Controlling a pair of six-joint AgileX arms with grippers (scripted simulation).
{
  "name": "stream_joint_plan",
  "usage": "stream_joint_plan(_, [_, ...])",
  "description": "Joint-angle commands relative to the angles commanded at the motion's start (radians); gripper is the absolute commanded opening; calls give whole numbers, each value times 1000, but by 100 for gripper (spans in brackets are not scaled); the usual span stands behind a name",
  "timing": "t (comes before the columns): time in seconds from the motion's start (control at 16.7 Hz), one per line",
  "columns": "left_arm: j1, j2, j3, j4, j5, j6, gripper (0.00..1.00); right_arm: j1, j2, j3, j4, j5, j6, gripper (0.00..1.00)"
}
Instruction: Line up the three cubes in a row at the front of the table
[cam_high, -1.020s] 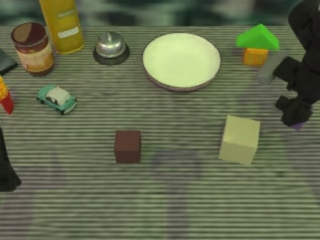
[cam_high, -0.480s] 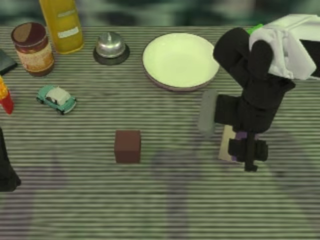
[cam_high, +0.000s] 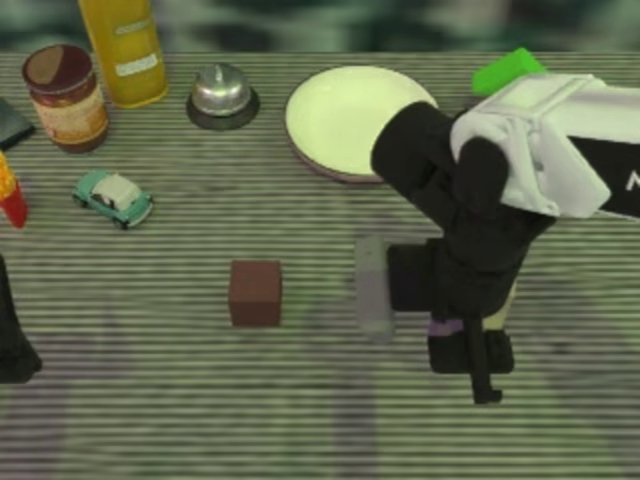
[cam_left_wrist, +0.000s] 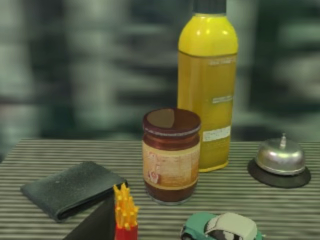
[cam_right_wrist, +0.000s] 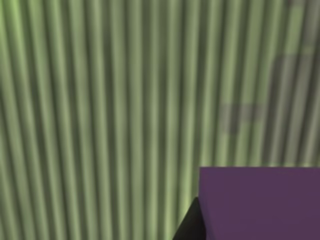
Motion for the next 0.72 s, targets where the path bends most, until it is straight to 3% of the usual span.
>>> stream_joint_plan(0.18, [0, 0, 0, 0, 0, 0, 100, -3, 11, -7, 16, 0, 2, 0])
stream_joint_plan(0.72, [0, 0, 0, 0, 0, 0, 100, 2, 108, -156, 263, 1, 4, 0])
